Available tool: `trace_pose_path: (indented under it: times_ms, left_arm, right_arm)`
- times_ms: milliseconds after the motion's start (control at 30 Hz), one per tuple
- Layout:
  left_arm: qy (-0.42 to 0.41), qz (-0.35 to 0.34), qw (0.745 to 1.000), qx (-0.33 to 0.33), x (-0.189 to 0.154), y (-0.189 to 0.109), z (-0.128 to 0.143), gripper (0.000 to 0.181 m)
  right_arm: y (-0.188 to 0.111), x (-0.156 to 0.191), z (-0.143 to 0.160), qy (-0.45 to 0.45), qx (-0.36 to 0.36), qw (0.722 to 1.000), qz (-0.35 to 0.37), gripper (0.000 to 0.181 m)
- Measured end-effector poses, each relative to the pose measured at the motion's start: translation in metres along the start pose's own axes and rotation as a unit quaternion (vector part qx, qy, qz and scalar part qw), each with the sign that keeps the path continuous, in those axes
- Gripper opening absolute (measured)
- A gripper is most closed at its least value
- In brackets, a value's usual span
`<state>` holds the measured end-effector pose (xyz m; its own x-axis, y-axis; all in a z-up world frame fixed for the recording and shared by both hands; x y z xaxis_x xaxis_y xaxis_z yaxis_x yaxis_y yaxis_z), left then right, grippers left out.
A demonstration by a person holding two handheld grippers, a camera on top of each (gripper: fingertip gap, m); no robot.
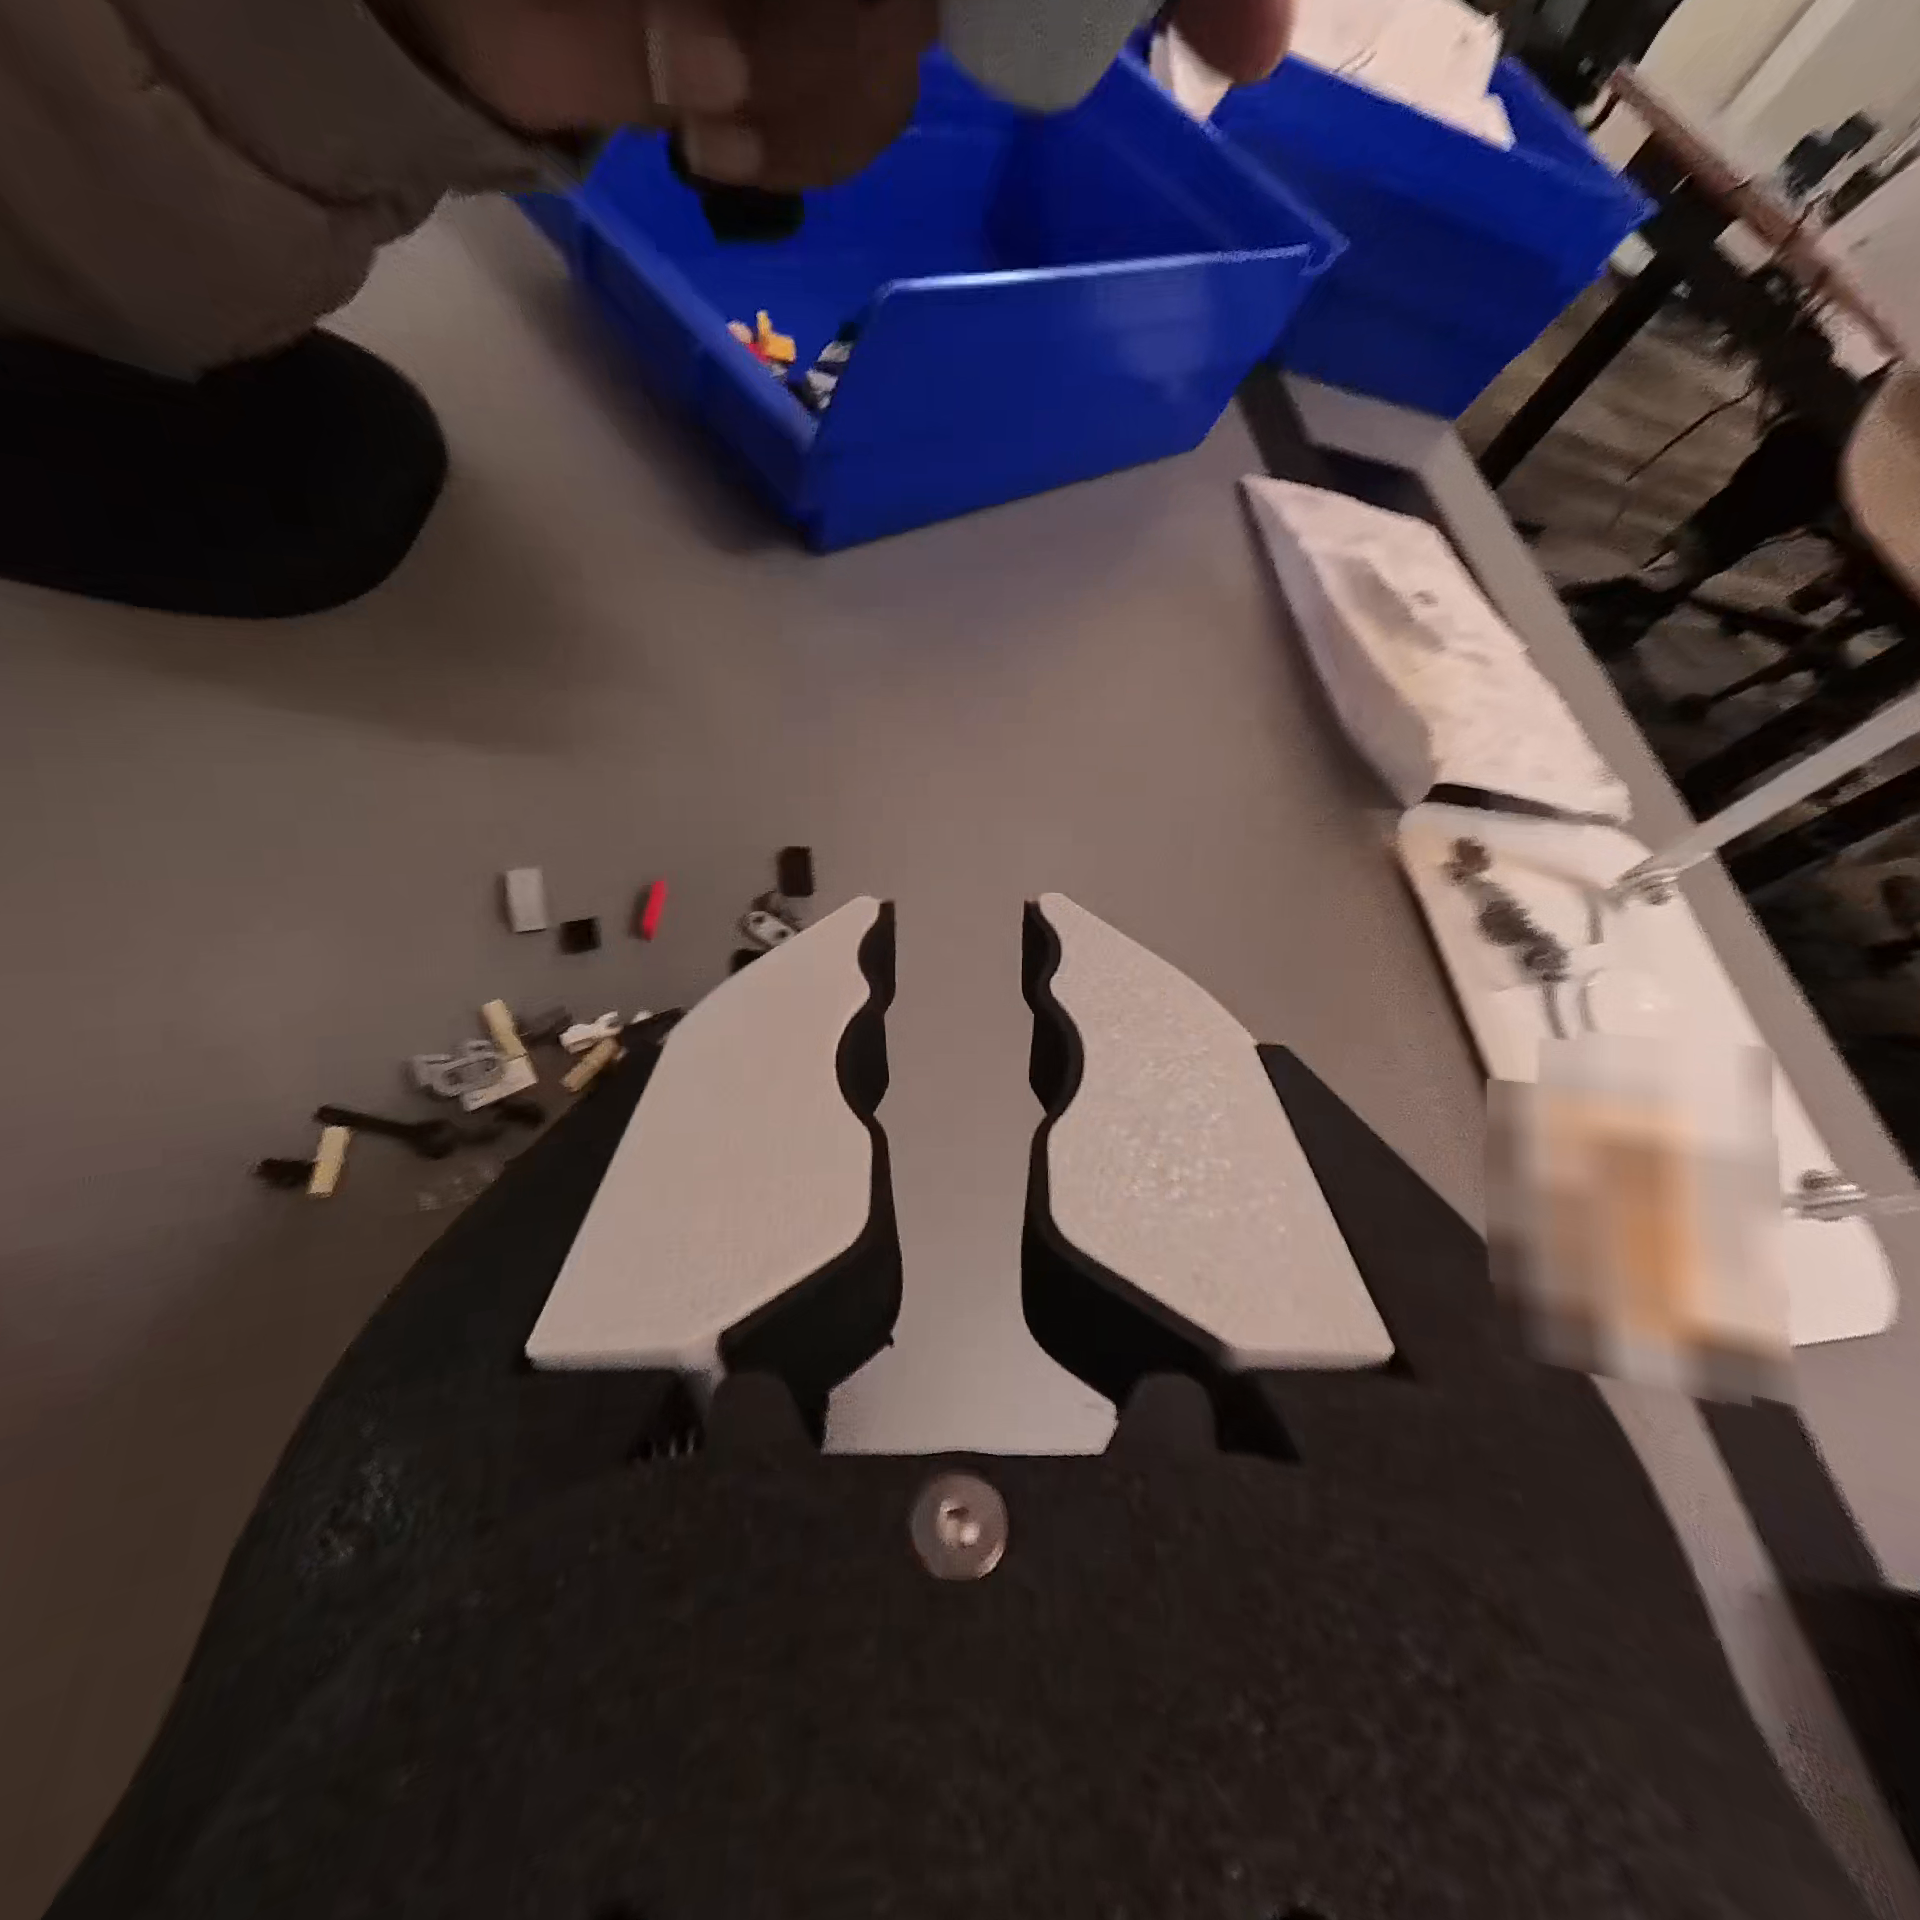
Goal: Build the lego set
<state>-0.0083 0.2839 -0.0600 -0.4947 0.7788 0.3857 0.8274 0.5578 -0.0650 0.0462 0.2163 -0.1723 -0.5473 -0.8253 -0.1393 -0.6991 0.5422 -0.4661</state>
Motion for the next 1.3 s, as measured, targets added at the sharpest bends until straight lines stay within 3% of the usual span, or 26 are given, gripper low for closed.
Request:
trace_pose_path:
  times_ms: [100, 167, 300, 467, 933, 1300]
  left_arm:
    - [-0.068, -0.006, 0.998, 0.005, -0.020, -0.017, 0.038, 0.000]
    - [-0.069, -0.020, 0.997, 0.016, -0.028, -0.026, 0.058, 0.000]
    - [-0.073, 0.004, 0.997, 0.028, -0.041, -0.026, 0.078, 0.000]
    - [-0.024, 0.022, 0.998, 0.059, -0.053, -0.017, 0.100, 0.000]
    - [-0.021, 0.042, 0.996, 0.070, -0.058, -0.018, 0.103, 0.000]
    - [-0.017, 0.060, 0.996, 0.070, -0.063, -0.019, 0.102, 0.000]
  right_arm:
    - [0.003, 0.014, 0.009, 0.015, 0.008, 1.000, -0.004, 0.023]
    - [0.006, 0.020, 0.012, 0.025, 0.003, 1.000, -0.001, 0.023]
    - [0.016, 0.026, 0.025, 0.050, -0.006, 0.999, -0.005, 0.021]
    - [0.024, 0.033, 0.045, 0.038, 0.033, 0.999, -0.017, 0.019]
    - [0.039, 0.044, 0.066, 0.006, 0.165, 0.979, -0.116, 0.014]
    - [0.042, 0.043, 0.075, -0.030, 0.209, 0.967, -0.144, 0.007]
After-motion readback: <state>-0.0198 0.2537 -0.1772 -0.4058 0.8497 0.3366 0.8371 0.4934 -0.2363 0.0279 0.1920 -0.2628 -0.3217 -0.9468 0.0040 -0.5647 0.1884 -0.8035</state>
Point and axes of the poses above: each gripper's, where its closed fingertips meet, y out along the fingers, z out of its underside, x = y × z across the jaws, the point moved 1 cm from there along -y, back along the fingers, and after that the axes turned 10 degrees about y, right-handed, at the moved point
